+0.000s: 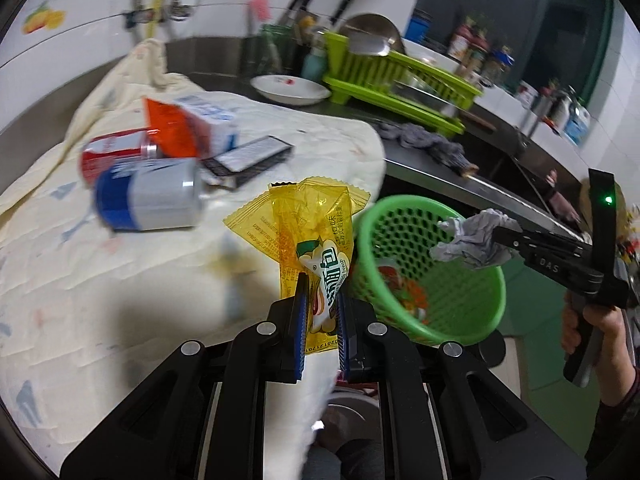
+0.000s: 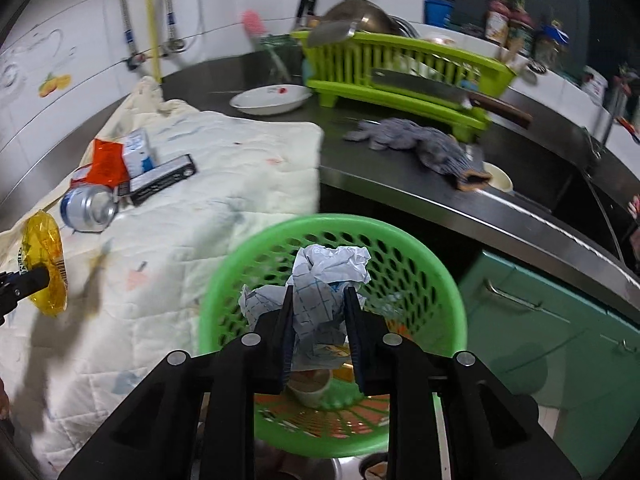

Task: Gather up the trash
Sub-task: 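Carry both items over the green basket and open both grippers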

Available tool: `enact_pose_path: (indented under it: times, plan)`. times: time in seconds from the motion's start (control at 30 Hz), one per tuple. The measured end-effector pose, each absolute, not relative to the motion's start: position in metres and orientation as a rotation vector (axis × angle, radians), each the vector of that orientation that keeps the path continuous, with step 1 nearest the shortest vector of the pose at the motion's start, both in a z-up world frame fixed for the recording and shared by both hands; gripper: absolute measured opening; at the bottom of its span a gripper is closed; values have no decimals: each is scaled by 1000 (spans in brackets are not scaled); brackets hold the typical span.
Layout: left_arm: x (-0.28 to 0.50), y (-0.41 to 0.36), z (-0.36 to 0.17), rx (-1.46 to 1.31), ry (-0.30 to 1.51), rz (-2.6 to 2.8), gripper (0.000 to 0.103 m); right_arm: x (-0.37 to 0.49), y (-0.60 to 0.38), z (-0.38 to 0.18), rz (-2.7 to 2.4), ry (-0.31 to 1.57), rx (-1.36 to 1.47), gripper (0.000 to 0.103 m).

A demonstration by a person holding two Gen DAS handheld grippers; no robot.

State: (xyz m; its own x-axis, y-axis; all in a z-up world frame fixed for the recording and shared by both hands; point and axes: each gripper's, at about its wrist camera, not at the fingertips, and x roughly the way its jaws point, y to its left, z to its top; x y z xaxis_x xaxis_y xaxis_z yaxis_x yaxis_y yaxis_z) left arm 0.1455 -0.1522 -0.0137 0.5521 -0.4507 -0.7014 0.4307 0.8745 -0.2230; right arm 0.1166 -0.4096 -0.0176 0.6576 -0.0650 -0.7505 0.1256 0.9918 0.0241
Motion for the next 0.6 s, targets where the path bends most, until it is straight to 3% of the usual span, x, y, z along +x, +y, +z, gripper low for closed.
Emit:
enact_pose_path:
  times: [0.13,0.6]
  plan:
    - [147,-180,-16,1,853,-557,12,111,-428,-23,-150,836,97,42]
    - [154,-276,-36,116,912,-670,12,82,-459,-17,-179,782,132,58]
